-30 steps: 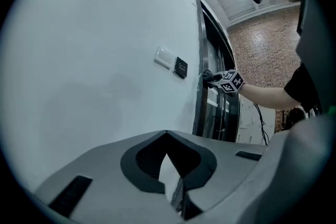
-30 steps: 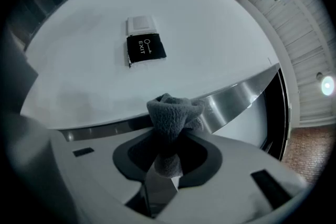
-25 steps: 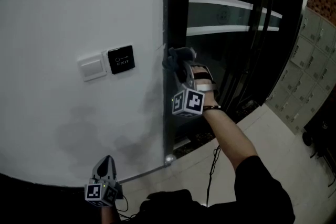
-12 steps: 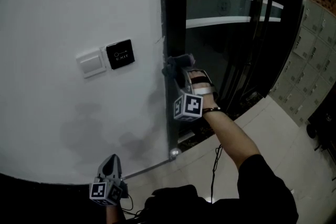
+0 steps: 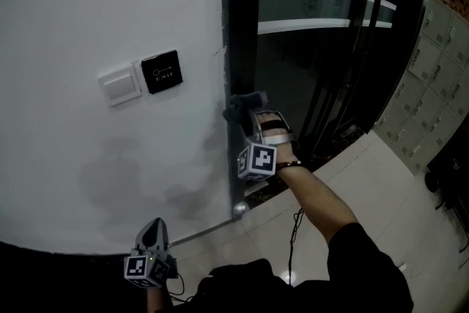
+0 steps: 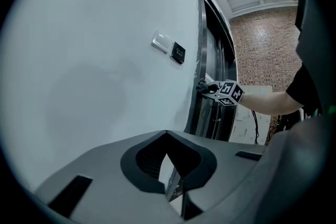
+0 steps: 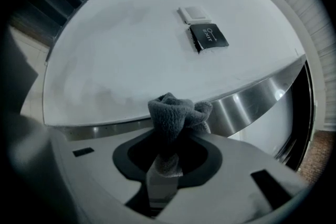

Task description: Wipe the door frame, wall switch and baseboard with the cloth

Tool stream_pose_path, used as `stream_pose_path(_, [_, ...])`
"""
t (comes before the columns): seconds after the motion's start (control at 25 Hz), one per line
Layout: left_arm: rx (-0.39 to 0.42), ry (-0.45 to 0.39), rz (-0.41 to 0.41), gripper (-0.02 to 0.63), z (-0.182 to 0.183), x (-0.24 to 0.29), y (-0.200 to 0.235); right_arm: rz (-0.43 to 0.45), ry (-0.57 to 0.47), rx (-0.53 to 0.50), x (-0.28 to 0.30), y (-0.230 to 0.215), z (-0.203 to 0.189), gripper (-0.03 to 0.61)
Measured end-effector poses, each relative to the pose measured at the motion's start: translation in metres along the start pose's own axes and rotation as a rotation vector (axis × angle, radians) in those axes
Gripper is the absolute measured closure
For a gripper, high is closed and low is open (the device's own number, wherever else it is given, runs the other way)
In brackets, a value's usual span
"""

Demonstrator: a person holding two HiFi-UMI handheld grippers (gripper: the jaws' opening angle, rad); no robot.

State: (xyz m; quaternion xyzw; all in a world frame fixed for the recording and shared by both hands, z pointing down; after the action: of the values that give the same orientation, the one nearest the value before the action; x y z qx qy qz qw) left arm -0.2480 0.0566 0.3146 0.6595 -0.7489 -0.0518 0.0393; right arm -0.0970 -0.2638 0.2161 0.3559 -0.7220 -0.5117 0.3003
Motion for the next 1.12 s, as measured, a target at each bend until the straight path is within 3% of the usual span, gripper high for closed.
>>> stream_pose_path(0.2, [-0.005, 0.012, -0.017, 0.611, -0.003, 0.004, -0.006, 0.012, 0.007, 0.004, 0.0, 0.012, -0.005, 0.483])
stream_pose_path(0.8, [-0.019, 0.029, 0.012, 0.611, -0.013, 0.002, 0.0, 0.167, 0.039, -0.005, -0.001, 0.09, -0.023, 0.483])
stream_pose_path(1.12, [-0.028, 0.058, 0.02, 0.611, -0.022, 0.01, -0.001, 0.193, 0.026, -0.008, 0.004, 0.118, -0.033, 0.483])
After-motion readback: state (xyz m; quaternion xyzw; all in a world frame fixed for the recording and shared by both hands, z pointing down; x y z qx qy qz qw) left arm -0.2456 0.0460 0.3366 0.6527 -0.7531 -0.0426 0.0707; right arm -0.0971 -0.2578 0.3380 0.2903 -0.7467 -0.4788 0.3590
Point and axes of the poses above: the fingertips, and each gripper's own axes: x forward along the fingers, y to its left, z out of its top, the point moved 2 cm from there along -x, backward along the fingers, and after that the axes turned 4 degrees about x, right-handed, at the moved point
